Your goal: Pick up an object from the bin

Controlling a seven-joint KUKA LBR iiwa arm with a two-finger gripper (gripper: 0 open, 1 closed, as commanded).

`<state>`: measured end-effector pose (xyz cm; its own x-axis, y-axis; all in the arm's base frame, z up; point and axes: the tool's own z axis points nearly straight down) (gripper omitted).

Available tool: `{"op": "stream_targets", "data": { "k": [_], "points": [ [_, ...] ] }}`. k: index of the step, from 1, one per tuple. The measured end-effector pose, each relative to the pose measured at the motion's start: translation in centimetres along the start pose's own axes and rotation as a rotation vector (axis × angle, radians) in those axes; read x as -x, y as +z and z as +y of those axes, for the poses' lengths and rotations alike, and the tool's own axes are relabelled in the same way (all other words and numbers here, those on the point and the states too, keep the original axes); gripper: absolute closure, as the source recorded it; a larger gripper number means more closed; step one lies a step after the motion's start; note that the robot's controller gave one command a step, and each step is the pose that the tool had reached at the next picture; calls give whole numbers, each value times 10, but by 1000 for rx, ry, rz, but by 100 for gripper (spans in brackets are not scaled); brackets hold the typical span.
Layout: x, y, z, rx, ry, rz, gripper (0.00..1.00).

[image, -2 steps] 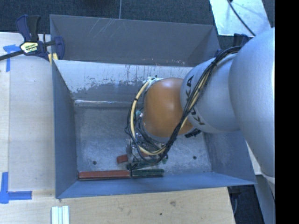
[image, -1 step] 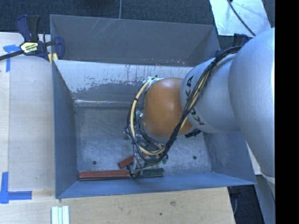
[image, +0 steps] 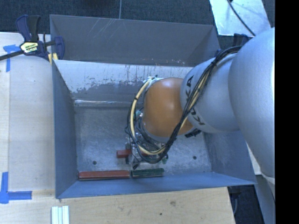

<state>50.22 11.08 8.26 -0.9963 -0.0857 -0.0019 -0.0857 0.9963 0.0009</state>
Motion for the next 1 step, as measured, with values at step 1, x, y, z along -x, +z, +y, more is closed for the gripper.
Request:
{"op": "stream_targets", "data": {
  "k": [1],
  "points": [
    [7,-190,-2,0,-12,-10,100]
  ]
}}
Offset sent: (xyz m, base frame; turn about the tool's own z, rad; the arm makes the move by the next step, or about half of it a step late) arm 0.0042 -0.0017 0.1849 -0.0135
